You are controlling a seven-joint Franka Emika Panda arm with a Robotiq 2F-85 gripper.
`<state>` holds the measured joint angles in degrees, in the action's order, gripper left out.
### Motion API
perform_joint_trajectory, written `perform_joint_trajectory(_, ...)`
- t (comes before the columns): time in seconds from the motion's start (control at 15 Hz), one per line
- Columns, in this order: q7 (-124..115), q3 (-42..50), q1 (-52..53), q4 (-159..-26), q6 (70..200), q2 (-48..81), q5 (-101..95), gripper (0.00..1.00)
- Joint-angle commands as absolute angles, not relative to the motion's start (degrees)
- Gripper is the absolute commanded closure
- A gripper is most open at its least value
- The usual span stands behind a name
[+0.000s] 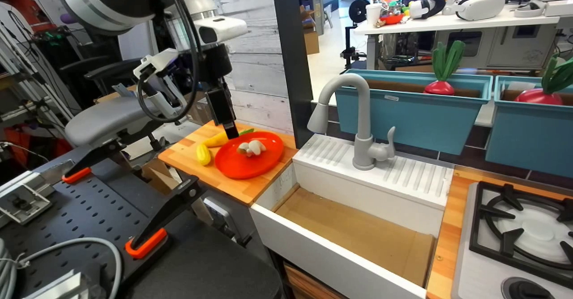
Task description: Move the carrot to the right then push the faucet to the left.
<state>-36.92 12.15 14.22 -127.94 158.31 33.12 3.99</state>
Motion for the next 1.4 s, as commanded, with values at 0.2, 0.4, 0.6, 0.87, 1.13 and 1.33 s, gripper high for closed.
perform_joint_trajectory(0.2,-24.0,13.6,7.0,-130.8,156.4,26.4,0.9,0.0)
perform_joint_trajectory(0.4,-20.6,13.0,4.0,-127.4,154.0,27.3,1.3,0.0)
perform_joint_trajectory(0.6,-19.2,12.5,1.9,-124.2,152.3,28.4,2.0,0.0)
perform_joint_trajectory(0.87,-17.5,11.5,-1.4,-120.5,148.9,29.7,3.4,0.0)
perform_joint_trajectory(1.13,-17.2,11.1,-4.4,-117.3,146.7,31.6,4.4,0.0)
perform_joint_trajectory(1.33,-17.5,10.3,-5.9,-114.5,145.8,33.7,5.4,0.0)
